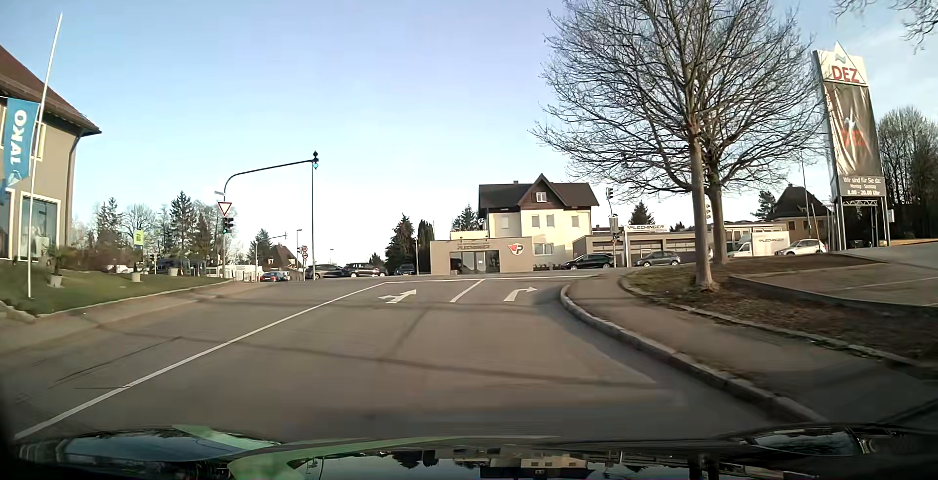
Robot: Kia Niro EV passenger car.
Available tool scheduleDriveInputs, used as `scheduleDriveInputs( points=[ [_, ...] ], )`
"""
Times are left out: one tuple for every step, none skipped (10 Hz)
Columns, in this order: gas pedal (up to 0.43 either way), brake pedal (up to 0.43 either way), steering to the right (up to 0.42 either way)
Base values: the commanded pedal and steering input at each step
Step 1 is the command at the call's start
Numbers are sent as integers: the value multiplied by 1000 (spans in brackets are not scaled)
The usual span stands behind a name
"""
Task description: Follow the waypoints while adhering to traffic rules and regulations
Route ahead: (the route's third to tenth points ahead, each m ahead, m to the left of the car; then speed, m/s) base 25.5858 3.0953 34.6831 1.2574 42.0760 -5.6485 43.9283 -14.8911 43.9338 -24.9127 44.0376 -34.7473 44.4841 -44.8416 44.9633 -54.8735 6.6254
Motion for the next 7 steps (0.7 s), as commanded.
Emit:
scheduleDriveInputs(
  points=[
    [209,0,-28],
    [228,0,-24],
    [228,0,-20],
    [228,0,-16],
    [228,0,-11],
    [228,0,-9],
    [228,0,-8]
  ],
)
